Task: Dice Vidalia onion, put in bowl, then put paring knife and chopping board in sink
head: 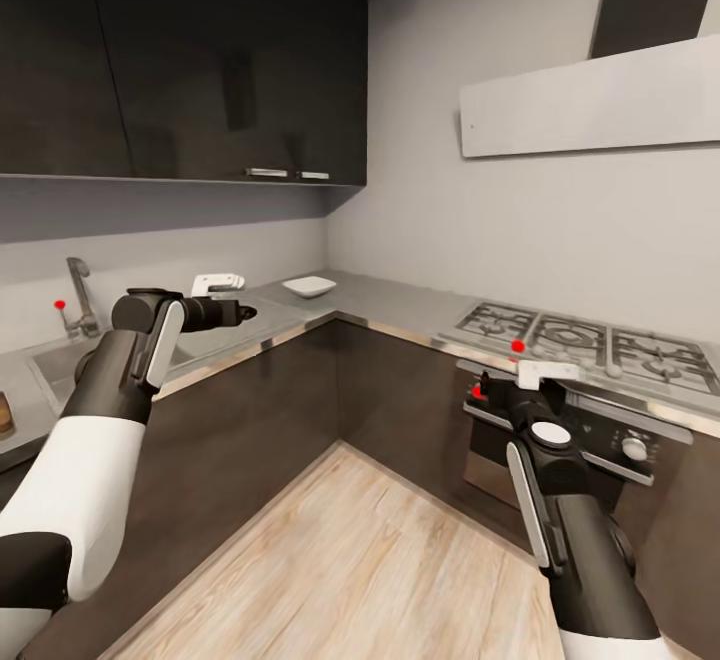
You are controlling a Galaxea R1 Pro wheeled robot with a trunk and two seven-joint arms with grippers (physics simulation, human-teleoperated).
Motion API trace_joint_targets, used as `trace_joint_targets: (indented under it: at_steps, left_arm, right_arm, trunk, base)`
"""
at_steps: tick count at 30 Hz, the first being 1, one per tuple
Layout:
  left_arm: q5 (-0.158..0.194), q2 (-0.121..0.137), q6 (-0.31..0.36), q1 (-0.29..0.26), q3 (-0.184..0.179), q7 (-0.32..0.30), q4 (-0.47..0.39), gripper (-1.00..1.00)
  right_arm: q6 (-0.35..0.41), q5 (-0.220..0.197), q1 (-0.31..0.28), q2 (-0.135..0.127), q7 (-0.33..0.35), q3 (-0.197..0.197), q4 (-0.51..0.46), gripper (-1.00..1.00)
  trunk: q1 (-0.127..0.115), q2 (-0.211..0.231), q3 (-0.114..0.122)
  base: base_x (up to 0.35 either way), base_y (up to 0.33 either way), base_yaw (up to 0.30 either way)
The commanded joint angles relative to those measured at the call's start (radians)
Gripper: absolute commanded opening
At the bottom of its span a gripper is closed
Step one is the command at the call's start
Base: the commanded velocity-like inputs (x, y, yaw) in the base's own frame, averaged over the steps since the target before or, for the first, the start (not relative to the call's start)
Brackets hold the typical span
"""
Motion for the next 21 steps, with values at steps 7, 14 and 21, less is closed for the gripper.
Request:
trace_joint_targets:
  at_steps: [7, 14, 21]
  left_arm:
    - [0.008, 0.001, 0.005, -0.001, -0.001, 0.005, -0.007, 1.00]
    - [0.008, 0.000, 0.005, -0.001, -0.001, 0.005, -0.021, 1.00]
    - [0.008, 0.000, 0.005, -0.001, -0.002, 0.005, -0.022, 1.00]
  right_arm:
    - [0.008, 0.011, -0.001, 0.000, 0.003, 0.006, -0.001, 1.00]
    - [0.004, 0.011, -0.003, 0.002, 0.003, 0.008, -0.001, 1.00]
    - [0.002, 0.011, -0.025, 0.000, 0.003, 0.010, -0.001, 1.00]
  trunk:
    - [0.000, -0.001, -0.001]
    - [0.000, -0.001, -0.001]
    - [0.000, -0.001, -0.001]
  base:
    - [0.274, -0.109, 0.000]
    - [0.278, -0.162, 0.000]
    - [0.283, -0.079, 0.000]
